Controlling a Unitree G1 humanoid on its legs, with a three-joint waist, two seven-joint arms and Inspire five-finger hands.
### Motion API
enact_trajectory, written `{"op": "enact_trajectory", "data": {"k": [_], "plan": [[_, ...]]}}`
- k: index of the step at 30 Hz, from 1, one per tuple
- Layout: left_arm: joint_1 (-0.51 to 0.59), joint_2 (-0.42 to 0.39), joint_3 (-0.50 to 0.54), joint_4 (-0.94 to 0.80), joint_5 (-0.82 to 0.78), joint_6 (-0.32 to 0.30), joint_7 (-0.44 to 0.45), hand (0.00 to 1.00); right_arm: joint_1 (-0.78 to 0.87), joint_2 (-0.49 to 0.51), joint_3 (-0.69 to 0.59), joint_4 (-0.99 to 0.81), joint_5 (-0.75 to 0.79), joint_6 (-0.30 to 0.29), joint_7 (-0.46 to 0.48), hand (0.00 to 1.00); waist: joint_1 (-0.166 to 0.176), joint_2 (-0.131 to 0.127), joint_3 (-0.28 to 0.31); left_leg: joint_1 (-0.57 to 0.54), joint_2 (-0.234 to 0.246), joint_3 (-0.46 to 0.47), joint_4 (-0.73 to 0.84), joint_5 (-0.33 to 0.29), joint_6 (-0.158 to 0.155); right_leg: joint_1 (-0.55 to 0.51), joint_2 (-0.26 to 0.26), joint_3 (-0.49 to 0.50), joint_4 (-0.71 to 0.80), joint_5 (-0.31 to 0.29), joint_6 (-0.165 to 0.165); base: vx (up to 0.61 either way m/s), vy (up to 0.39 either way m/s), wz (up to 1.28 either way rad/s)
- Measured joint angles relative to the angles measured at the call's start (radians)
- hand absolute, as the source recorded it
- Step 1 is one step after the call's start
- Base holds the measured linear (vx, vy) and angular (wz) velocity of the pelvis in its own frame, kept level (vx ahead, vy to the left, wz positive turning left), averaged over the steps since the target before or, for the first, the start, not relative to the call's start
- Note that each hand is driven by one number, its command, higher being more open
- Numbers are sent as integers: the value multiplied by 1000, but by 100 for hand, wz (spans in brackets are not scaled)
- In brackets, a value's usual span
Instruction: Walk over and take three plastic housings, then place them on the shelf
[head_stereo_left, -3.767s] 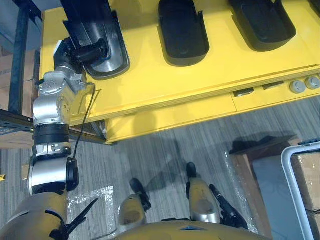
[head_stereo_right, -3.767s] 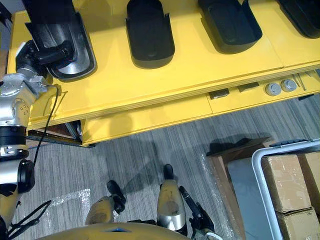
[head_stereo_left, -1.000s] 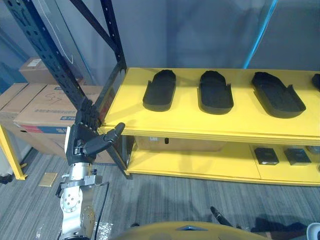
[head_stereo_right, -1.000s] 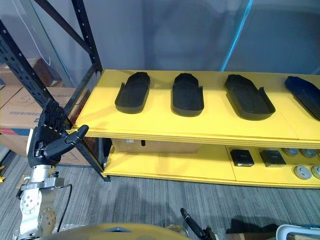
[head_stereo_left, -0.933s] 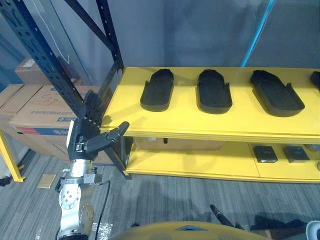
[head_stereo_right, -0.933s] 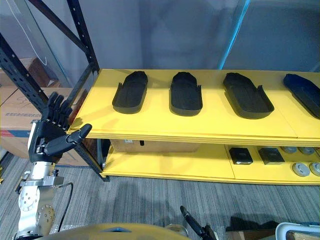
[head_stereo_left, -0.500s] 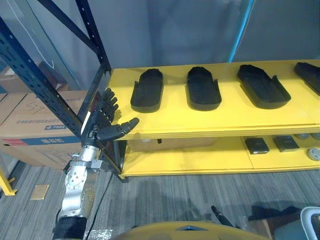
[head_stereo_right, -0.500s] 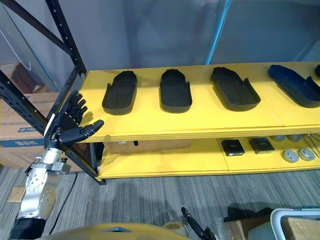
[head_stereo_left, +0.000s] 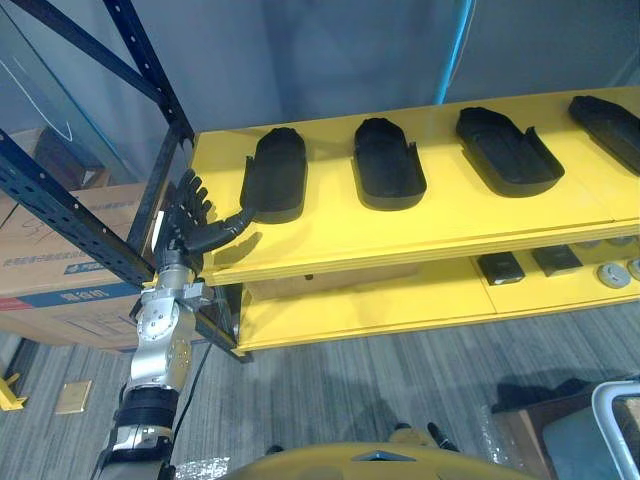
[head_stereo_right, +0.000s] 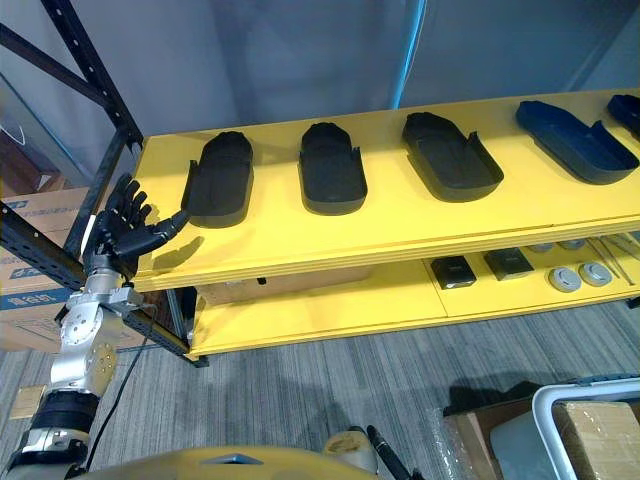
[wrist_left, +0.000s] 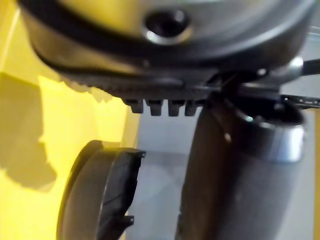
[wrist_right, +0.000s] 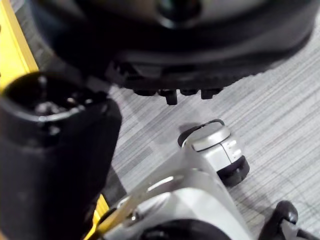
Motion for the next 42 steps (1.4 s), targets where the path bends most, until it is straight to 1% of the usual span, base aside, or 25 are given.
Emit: {"op": "enact_trajectory", "data": {"k": [1,4,8,14,15,18,31,34,35,36,37,38,39,40,41,42], "plan": [[-6,0,-1,9,0,13,-8,100,-1,0,0,-2,5,0,0,100,-6,1,0,2,0,4,0,0,0,-1,0,4,2,0,-1,4,-3,-9],[-32,0,-10,51,-5,52,-30,100,1,0,0,0,10,0,-2,100,-8,1,1,15,0,17,0,0,0,-3,0,18,12,-2,-3,-20,-3,-13],[-34,-2,-38,78,-46,71,-48,100,8,6,-12,0,9,0,-2,100,-17,1,1,19,0,27,0,0,0,-9,1,22,16,-2,-3,-51,-7,-5],[-34,-3,-38,154,-45,73,-30,100,12,13,-41,0,24,0,-5,100,-25,-3,1,21,1,39,0,-1,1,-18,1,31,22,-3,-8,-35,-5,-5],[-36,-3,-36,156,-43,70,-14,100,12,15,-52,0,32,0,-5,100,-25,-6,1,23,2,44,0,-1,1,-21,2,36,26,-2,-6,-4,-3,-7],[-36,-3,-35,165,-44,68,-6,100,11,16,-68,0,32,0,-5,100,-24,-7,1,29,2,51,-1,-2,0,-21,2,42,28,0,-3,6,-1,-7],[-45,-4,-34,165,-45,68,-7,100,11,26,-79,0,31,4,-3,100,-23,-18,-2,31,2,56,-1,-3,-2,-14,3,43,11,14,2,1,0,0],[-48,-6,-35,165,-27,60,35,100,11,28,-79,0,31,4,-3,100,-23,-19,-2,32,2,56,-1,-3,-2,-13,3,43,11,14,2,0,0,0],[-48,-11,-37,165,51,27,98,100,11,28,-79,0,32,3,-4,100,-23,-20,-2,32,2,56,-1,-3,-2,-13,3,43,11,15,2,0,0,0],[-48,-13,-37,163,83,7,133,100,11,28,-79,0,32,3,-5,100,-23,-20,-2,32,2,56,-1,-3,-2,-11,3,43,11,15,2,0,0,0],[-48,-15,-36,143,125,-23,201,100,11,29,-79,0,32,3,-6,100,-21,-22,-2,30,2,55,-1,-3,-2,-9,3,43,11,16,2,20,-2,4],[-47,-25,-31,98,152,-38,251,100,13,29,-81,1,34,3,-7,100,-15,-24,-1,28,2,52,-1,-3,-2,-9,2,42,11,16,3,19,-3,7],[-29,-48,-15,9,160,-89,287,100,12,33,-89,1,37,3,-10,100,-5,-29,2,24,1,49,-1,-3,-2,-9,1,41,12,16,3,3,-2,9],[-13,-60,-7,-48,158,-120,290,100,11,36,-95,1,38,3,-12,100,-2,-33,2,21,1,46,-1,-3,-1,-9,1,39,12,16,3,4,-3,14],[26,-81,-5,-161,150,-188,273,100,10,41,-101,1,38,2,-14,100,5,-39,-1,16,2,39,-1,-3,-1,-9,1,34,12,16,3,2,-2,13],[68,-107,-14,-264,126,-253,220,100,11,45,-108,1,38,1,-15,100,21,-43,-3,16,2,37,-1,-3,-1,-6,1,32,12,15,2,2,-2,12]]}}
